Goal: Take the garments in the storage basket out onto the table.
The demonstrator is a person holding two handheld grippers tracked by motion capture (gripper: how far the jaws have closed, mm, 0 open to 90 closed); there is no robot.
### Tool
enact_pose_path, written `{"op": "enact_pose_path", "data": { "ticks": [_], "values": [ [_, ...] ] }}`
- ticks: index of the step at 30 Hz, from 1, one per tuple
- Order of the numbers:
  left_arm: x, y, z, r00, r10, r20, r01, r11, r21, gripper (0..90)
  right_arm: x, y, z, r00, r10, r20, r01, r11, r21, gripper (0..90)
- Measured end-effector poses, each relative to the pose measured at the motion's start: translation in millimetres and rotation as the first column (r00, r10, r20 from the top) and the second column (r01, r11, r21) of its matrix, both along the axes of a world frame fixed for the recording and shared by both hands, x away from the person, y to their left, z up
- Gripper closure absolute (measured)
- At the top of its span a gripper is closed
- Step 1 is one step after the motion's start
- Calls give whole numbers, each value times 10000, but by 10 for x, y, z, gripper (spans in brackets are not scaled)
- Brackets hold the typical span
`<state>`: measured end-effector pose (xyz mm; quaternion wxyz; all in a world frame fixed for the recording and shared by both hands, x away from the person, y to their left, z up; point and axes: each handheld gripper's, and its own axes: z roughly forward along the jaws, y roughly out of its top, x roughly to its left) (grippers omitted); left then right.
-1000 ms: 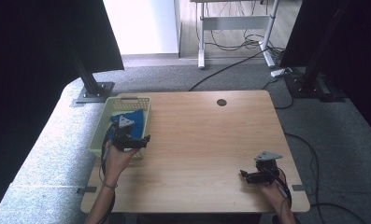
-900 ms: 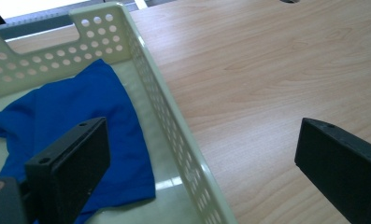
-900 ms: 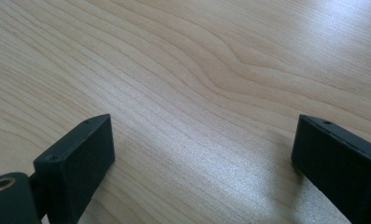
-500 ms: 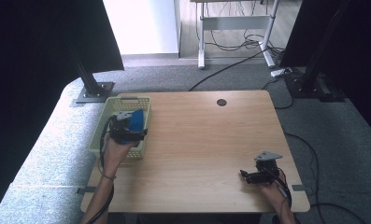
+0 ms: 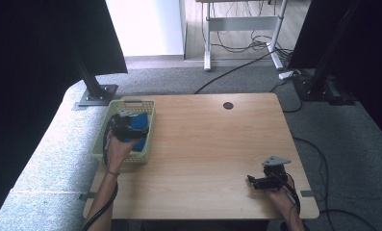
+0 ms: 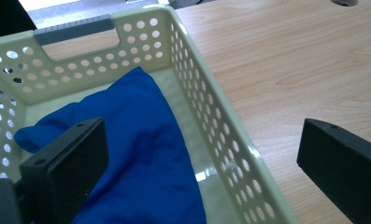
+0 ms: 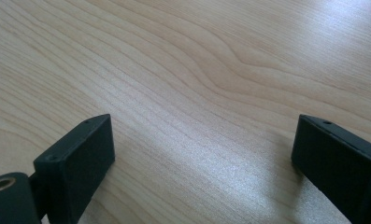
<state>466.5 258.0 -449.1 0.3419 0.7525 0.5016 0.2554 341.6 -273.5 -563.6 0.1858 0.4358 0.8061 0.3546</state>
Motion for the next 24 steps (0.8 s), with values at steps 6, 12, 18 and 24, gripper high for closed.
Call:
{"op": "enact_pose_path", "data": {
  "ticks": [6, 12, 18, 24],
  "values": [
    [111, 63, -45, 9991, 385, -190, -387, 9992, -96, 12, 0, 0, 0, 10000, 3, 4, -3, 10000, 1, 57],
    [244, 155, -69, 9970, 691, -357, -704, 9969, -342, 10, 0, 0, 0, 10000, 11, 7, -11, 10000, 1, 57],
    [392, 216, -149, 9928, 1020, -634, -1035, 9944, -200, 7, 0, 1, 0, 10000, 36, 1, -36, 10000, 0, 57],
    [517, 261, -248, 9875, 1251, -962, -1253, 9921, 37, 4, -1, 1, 0, 10000, 51, 2, -51, 10000, -1, 57]
  ]
}}
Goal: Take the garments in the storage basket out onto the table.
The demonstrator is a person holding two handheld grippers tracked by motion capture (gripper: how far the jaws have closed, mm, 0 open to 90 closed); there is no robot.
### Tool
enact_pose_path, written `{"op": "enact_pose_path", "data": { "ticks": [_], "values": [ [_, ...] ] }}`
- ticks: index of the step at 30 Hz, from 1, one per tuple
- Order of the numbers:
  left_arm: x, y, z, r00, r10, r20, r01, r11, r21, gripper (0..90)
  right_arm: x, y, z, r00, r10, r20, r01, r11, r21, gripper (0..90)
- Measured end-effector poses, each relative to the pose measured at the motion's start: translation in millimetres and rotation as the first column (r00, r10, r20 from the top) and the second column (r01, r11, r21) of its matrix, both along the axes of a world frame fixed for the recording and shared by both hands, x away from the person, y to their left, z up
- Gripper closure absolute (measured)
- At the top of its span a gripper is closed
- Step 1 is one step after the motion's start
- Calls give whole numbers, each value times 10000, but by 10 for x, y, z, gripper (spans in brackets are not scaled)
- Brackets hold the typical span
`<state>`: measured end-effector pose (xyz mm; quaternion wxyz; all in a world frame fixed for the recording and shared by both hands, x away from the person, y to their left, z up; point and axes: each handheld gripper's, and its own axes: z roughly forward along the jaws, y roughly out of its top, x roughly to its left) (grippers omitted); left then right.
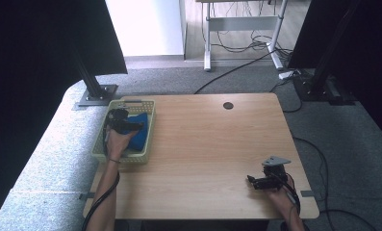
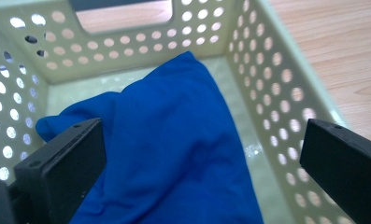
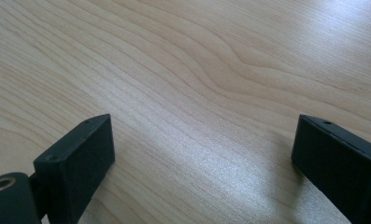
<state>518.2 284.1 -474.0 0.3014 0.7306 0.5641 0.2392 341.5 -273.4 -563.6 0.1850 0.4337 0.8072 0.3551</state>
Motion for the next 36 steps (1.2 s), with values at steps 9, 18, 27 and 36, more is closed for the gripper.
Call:
{"op": "enact_pose_path", "data": {
  "ticks": [9, 18, 27, 36],
  "values": [
    [201, 70, -126, 9975, 371, -609, -358, 9991, 236, 4, 0, 1, 0, 10000, 11, 1, -11, 10000, 3, 57],
    [426, 84, -273, 9840, 798, -1593, -674, 9943, 821, 4, 0, 1, 0, 10000, 10, -1, -10, 10000, 2, 57],
    [565, 111, -485, 9576, 1063, -2678, -719, 9882, 1353, 3, -1, 2, 0, 10000, 38, -5, -38, 10000, 1, 57],
    [541, 144, -490, 9590, 578, -2776, -462, 9978, 482, 139, -2, 2, 0, 10000, 47, -5, -47, 10000, -1, 57]
  ]
}}
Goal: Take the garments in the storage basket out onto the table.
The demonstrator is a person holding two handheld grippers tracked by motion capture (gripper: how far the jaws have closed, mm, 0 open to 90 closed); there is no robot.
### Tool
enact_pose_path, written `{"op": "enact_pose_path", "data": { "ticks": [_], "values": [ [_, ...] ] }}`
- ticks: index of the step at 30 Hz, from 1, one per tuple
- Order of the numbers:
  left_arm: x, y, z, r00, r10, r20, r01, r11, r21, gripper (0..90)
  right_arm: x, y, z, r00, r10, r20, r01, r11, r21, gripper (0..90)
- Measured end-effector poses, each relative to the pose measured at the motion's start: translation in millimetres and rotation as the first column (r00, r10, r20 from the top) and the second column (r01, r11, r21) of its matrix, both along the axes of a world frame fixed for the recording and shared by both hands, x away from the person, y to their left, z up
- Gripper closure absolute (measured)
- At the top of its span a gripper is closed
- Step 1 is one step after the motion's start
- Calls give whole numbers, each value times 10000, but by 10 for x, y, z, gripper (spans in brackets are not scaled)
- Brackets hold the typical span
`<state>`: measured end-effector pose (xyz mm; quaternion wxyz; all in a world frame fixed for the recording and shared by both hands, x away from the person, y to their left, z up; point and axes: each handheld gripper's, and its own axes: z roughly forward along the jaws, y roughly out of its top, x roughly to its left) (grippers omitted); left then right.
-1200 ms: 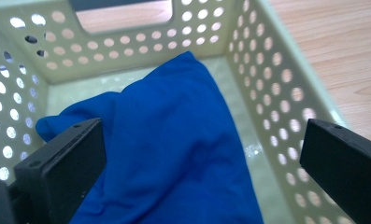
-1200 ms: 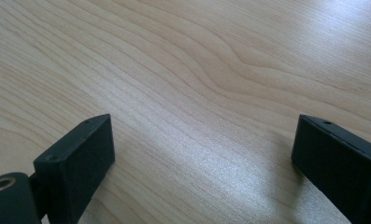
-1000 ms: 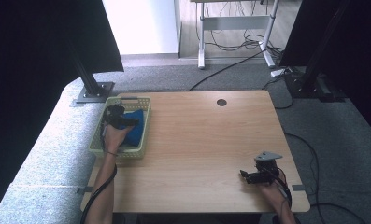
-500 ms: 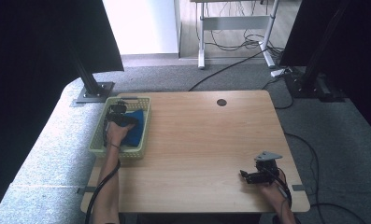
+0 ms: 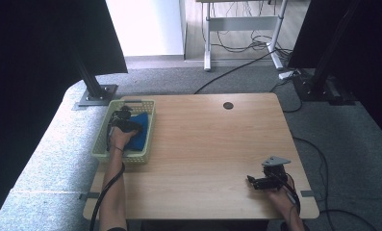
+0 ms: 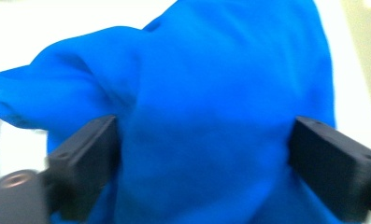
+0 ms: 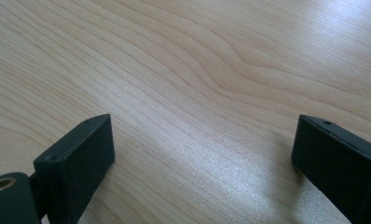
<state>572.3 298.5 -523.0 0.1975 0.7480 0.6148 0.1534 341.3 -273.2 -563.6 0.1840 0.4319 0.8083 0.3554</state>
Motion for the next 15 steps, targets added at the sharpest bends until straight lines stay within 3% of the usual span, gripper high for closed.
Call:
{"op": "enact_pose_path", "data": {
  "ticks": [4, 5, 6, 8, 15],
  "values": [
    [-33, -16, 30, 9996, -197, 191, 200, 9997, -135, 377, 0, 0, 0, 10000, 2, 1, -2, 10000, -1, 57],
    [-61, -15, 48, 9987, -374, 340, 385, 9987, -338, 377, 0, 0, 0, 10000, 3, 3, -3, 10000, -1, 57],
    [-69, -8, 51, 9983, -452, 354, 468, 9979, -448, 588, 0, 0, 0, 10000, 6, 4, -6, 10000, -2, 57],
    [-77, 5, 52, 9982, -505, 323, 526, 9963, -681, 711, -1, 0, 0, 10000, 15, 4, -15, 10000, -3, 57],
    [-71, 30, 62, 9984, -520, 229, 538, 9949, -856, 738, -2, 0, 0, 10000, 25, 4, -25, 10000, 0, 57]
  ]
}}
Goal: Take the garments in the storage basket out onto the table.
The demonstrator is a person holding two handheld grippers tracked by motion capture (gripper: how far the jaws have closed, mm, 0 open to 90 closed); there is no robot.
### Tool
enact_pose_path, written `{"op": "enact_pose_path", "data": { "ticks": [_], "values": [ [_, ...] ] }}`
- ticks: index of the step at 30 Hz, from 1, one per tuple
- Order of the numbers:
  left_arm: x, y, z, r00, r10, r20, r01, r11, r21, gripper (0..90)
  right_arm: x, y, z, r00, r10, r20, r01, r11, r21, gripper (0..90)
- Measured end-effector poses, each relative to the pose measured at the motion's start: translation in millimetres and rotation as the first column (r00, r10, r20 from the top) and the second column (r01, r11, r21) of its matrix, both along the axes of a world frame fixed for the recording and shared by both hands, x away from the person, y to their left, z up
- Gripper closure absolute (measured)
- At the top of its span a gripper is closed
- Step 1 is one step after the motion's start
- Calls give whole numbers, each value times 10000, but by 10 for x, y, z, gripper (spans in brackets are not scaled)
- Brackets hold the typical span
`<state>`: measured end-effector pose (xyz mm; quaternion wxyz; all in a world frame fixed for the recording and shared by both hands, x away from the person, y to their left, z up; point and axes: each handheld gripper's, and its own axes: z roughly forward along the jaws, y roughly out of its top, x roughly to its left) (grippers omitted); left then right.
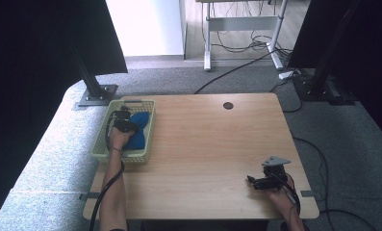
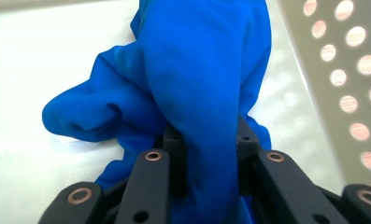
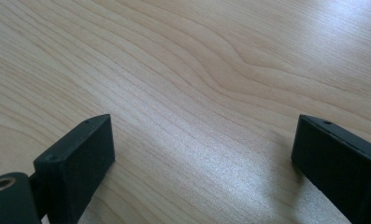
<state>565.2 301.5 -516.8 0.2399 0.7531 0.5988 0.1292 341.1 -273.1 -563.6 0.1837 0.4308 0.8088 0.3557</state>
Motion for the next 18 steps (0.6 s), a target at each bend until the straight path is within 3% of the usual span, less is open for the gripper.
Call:
{"op": "enact_pose_path", "data": {
  "ticks": [7, 18],
  "values": [
    [-10, -13, 53, 9997, 248, -39, -247, 9995, 214, 766, 0, 0, 0, 10000, -1, -1, 1, 10000, 0, 57],
    [-142, 50, 234, 9970, 320, 705, -314, 9995, -88, 771, 0, 0, 0, 10000, -3, -2, 3, 10000, 1, 57]
  ]
}}
